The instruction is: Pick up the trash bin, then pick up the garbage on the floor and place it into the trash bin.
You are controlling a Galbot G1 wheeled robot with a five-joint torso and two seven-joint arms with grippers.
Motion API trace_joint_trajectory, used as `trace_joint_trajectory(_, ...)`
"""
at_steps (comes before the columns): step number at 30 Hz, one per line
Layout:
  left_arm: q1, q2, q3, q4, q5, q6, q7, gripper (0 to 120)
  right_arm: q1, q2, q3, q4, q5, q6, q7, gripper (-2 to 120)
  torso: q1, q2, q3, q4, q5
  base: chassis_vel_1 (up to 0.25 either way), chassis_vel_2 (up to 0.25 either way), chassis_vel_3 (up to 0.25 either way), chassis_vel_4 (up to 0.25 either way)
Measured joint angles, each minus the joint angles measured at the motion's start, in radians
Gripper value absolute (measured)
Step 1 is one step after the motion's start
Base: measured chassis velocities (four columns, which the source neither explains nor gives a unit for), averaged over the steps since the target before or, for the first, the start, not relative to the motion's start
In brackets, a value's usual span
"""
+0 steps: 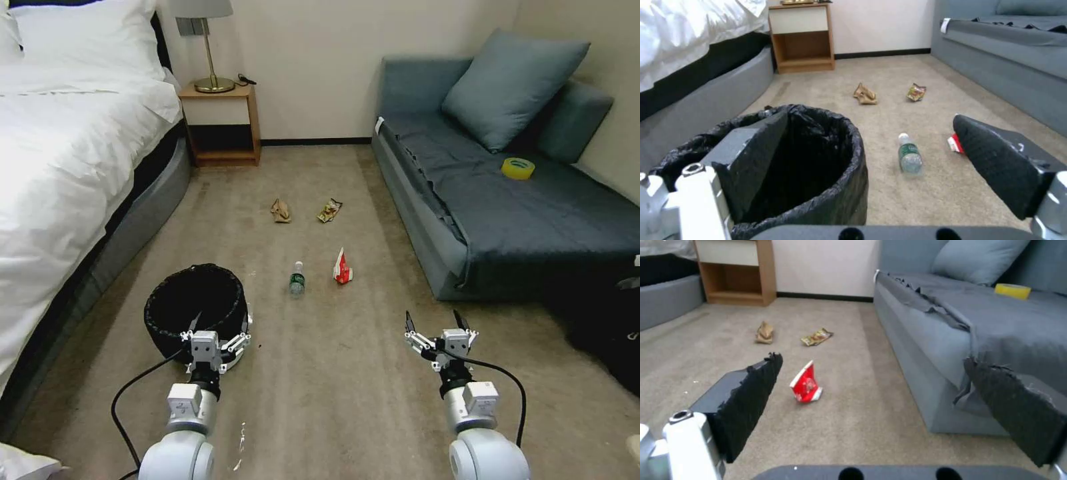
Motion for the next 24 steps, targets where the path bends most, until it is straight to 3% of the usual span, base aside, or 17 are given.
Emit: trace_joint_trajectory(24,0.0,0.0,0.0,0.0,0.0,0.0,0.0,100,0.0,0.0,0.0,0.0,0.0,0.0,0.0,100,0.0,0.0,0.0,0.0,0.0,0.0,0.0,0.0,0.0)
